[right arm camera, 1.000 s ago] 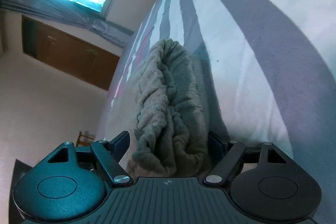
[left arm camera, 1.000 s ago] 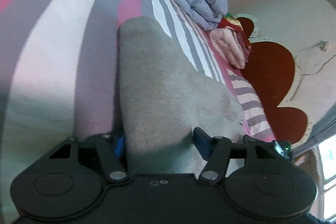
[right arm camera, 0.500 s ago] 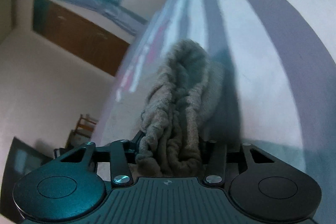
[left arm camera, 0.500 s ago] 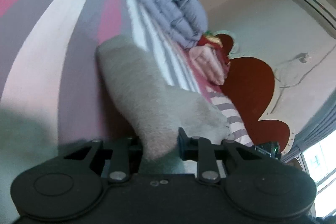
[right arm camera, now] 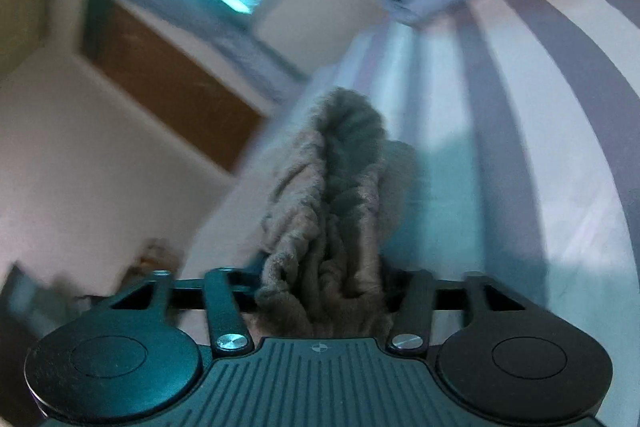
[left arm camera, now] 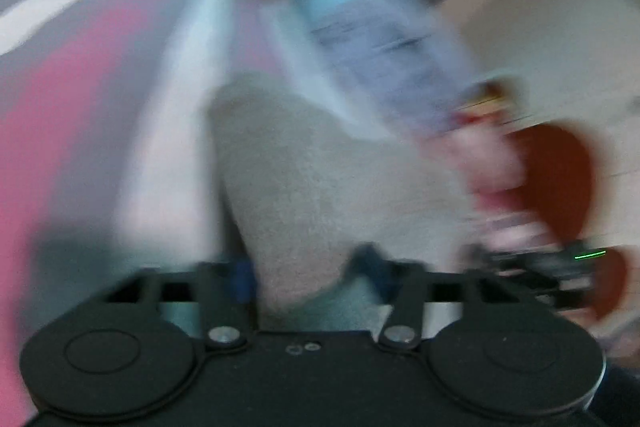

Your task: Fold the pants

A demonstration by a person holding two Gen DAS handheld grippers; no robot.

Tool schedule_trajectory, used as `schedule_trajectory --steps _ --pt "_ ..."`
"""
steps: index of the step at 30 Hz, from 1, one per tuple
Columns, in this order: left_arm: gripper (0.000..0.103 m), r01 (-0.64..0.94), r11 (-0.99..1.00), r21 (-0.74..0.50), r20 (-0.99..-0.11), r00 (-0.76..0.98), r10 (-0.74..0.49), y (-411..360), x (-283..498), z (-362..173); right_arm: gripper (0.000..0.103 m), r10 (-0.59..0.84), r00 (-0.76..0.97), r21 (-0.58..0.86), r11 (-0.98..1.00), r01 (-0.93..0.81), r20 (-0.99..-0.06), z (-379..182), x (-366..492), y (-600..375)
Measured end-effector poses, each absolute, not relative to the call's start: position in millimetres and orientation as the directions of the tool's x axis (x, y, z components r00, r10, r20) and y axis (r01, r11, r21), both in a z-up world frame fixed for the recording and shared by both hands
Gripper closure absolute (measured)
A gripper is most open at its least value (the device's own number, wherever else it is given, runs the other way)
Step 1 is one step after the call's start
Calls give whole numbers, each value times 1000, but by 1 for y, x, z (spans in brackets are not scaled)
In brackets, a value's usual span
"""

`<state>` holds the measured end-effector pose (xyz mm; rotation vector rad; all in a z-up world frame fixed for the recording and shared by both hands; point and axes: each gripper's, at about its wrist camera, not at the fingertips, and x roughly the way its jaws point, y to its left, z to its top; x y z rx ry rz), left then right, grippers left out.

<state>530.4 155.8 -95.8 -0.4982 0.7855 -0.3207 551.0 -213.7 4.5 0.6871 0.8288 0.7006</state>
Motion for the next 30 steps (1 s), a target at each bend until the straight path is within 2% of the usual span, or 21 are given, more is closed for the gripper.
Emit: schedule_trajectory --steps 2,5,7,8,9,12,17,21,25,30 --pt "33 107 843 -527 -581 679 -449 153 527 -106 39 687 487 693 691 -207 -539 -16 565 -204" --pt "29 106 869 -483 -582 703 -410 145 516 -102 39 709 487 721 661 -207 -510 -29 565 -205" --pt "20 79 907 -414 -586 739 -332 138 501 -92 39 703 514 718 662 -217 -493 -27 556 -210" --pt "10 71 934 -351 -591 757 -280 132 490 -87 39 701 536 727 653 -215 -471 -24 549 -216" --pt "7 61 951 -305 -590 771 -239 132 478 -83 35 704 553 740 637 -216 -445 -22 545 -221" --pt "6 38 973 -229 -577 800 -167 128 428 -75 11 664 604 697 677 -235 -441 -17 512 -240" --pt "6 -62 983 -171 -589 806 -52 134 334 -77 1 574 687 573 772 -274 -445 4 424 -264" --pt "6 -86 985 -150 -547 837 -10 120 258 -68 0 505 733 500 827 -259 -456 23 345 -279" --pt "6 -113 973 -199 -480 877 3 107 199 -48 0 419 791 413 880 -233 -445 36 266 -283" --pt "6 -83 991 -109 -417 909 30 67 156 -25 0 367 842 321 914 -248 -395 46 178 -269"
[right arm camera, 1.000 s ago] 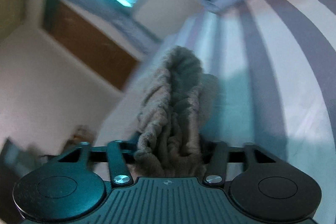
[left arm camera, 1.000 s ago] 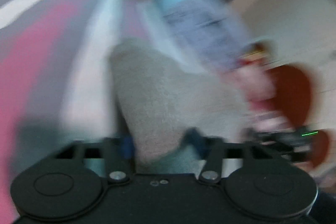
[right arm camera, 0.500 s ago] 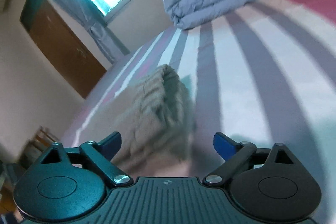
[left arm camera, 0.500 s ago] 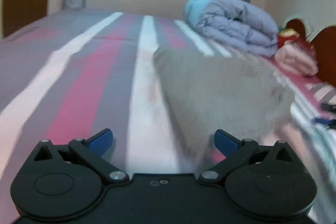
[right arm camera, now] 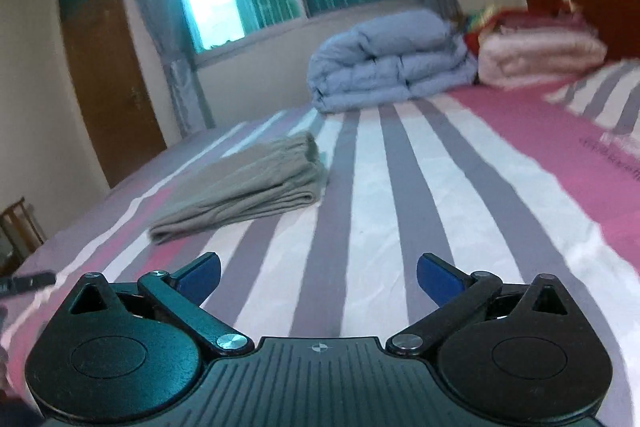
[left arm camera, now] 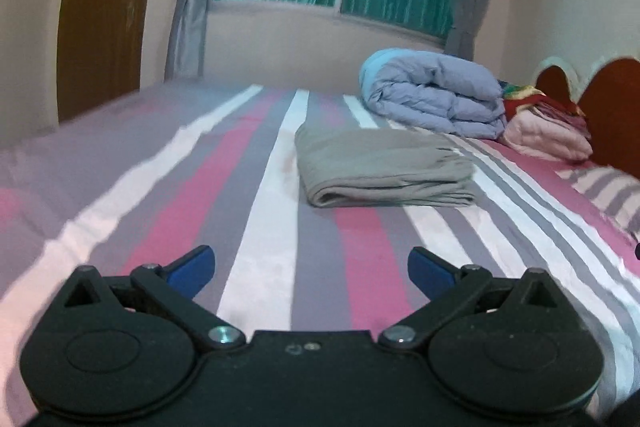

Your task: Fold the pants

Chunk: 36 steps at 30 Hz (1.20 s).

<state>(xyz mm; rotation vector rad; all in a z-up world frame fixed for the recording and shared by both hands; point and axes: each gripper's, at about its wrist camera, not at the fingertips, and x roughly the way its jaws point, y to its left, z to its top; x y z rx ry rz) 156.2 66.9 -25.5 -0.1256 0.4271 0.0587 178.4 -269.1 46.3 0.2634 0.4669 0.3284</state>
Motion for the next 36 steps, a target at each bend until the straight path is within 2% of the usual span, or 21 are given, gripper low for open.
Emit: schedule_trajectory --steps 4,8,12,14,17,19,22,27,31,36 --pt "6 -30 995 -99 -360 933 -7 47 117 -18 0 357 872 283 921 -268 -336 52 121 -259" --pt "6 -21 993 -112 -355 935 -21 32 85 -22 0 373 879 292 912 -288 -298 60 77 -250" --pt "6 -37 990 -136 -295 956 -5 22 54 -16 0 411 860 283 900 -331 -303 66 48 -233" --pt "6 -30 985 -172 -287 958 -21 17 42 -15 0 399 870 218 913 -346 -290 69 33 -221" --pt "6 -20 991 -134 -258 966 -15 6 29 -14 0 391 884 130 920 -369 -256 73 19 -209" --pt "6 -4 989 -145 -255 966 -34 3 28 -12 0 409 877 153 912 -381 -253 73 16 -206" --pt "6 2 995 -99 -279 960 -30 -2 41 -15 0 408 878 135 913 -385 -252 71 15 -200" --pt "6 26 992 -124 -259 964 -57 -5 47 -18 0 372 890 132 928 -349 -262 65 27 -197" --pt "7 36 991 -133 -290 954 -74 -9 49 -32 0 354 888 137 935 -327 -293 59 36 -199" --pt "6 43 992 -118 -286 955 -75 -11 46 -33 0 355 884 134 935 -329 -305 56 36 -199"
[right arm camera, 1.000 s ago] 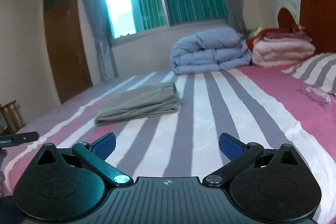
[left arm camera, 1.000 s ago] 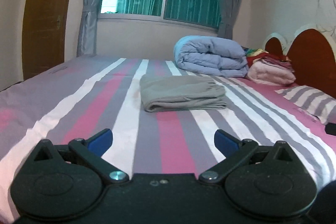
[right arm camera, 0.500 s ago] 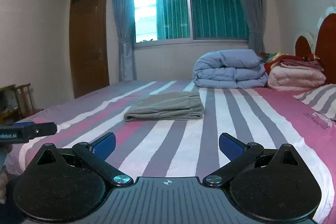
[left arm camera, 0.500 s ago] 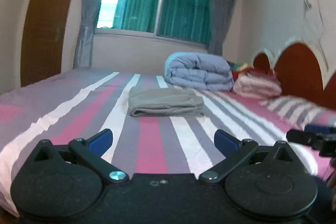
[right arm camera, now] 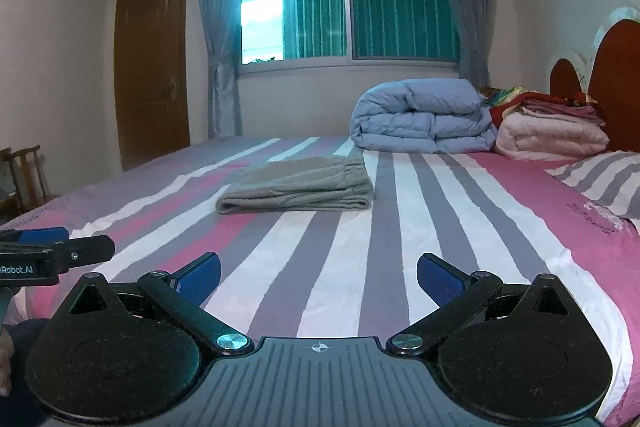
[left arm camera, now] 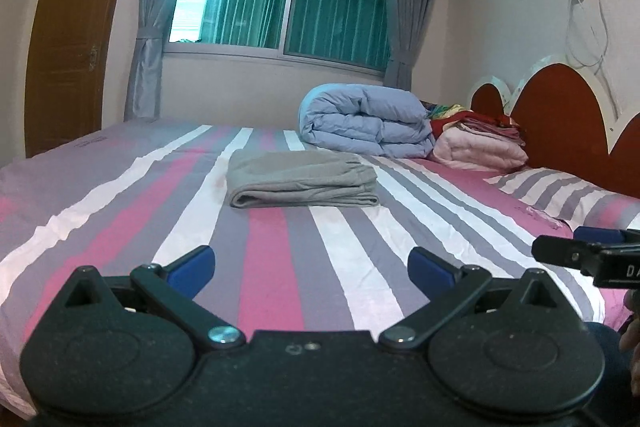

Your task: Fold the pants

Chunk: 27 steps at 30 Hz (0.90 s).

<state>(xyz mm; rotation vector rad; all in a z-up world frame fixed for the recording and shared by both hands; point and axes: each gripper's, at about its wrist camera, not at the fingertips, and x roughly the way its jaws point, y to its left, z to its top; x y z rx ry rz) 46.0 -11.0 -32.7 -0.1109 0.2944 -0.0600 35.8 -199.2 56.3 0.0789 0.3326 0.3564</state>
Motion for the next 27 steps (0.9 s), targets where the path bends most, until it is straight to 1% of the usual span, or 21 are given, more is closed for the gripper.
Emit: schedule_trajectory --steps 13,27 --pt "6 49 994 -100 -299 951 -77 -14 49 -32 0 358 880 150 933 -327 -311 56 39 -203" --pt "6 58 993 -105 -290 953 -86 -12 48 -33 0 359 879 141 933 -330 -314 55 39 -202"
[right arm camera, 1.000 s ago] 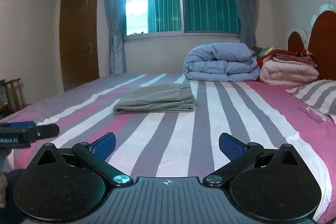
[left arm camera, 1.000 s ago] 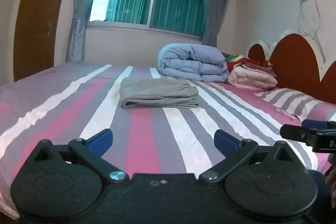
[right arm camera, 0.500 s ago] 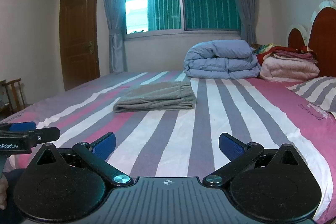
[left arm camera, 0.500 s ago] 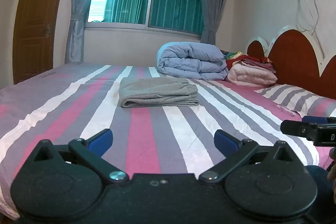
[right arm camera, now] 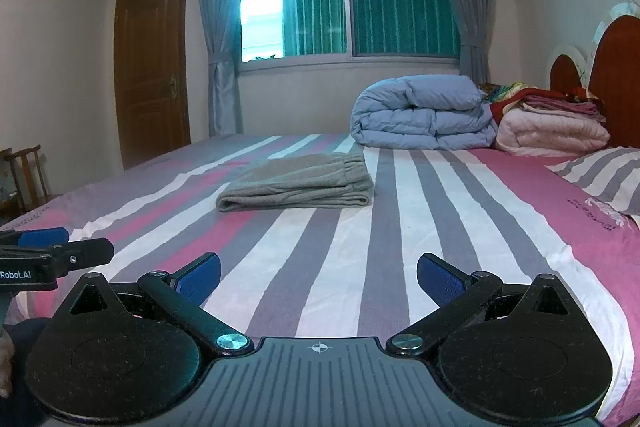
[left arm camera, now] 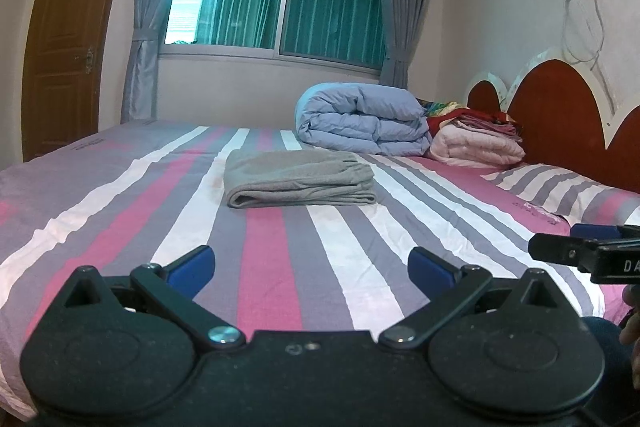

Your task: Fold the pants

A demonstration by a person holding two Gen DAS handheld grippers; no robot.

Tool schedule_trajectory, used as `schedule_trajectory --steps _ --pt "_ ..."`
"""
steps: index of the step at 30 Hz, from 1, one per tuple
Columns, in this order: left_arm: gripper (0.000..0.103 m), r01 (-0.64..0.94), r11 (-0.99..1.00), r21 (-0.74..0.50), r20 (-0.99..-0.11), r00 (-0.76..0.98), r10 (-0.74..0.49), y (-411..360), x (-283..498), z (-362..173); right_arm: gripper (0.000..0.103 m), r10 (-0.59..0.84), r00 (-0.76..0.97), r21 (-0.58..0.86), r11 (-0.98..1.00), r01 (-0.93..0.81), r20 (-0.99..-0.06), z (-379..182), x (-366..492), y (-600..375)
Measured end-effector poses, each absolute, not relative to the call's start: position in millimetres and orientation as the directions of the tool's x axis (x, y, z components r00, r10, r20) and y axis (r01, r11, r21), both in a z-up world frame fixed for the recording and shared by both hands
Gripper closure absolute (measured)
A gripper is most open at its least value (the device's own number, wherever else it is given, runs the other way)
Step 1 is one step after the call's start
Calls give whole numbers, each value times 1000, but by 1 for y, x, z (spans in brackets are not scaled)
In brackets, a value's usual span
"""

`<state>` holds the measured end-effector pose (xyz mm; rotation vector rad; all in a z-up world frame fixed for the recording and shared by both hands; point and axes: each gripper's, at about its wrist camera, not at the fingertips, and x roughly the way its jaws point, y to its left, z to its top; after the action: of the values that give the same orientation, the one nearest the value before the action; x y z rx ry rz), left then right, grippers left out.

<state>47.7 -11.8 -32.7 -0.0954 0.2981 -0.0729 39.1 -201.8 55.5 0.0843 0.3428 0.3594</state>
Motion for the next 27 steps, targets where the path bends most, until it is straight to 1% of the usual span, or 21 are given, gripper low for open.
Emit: schedule_trajectory --steps 27 --pt "6 67 992 -103 -283 955 -94 -12 48 -32 0 358 879 139 934 -330 -316 55 39 -201"
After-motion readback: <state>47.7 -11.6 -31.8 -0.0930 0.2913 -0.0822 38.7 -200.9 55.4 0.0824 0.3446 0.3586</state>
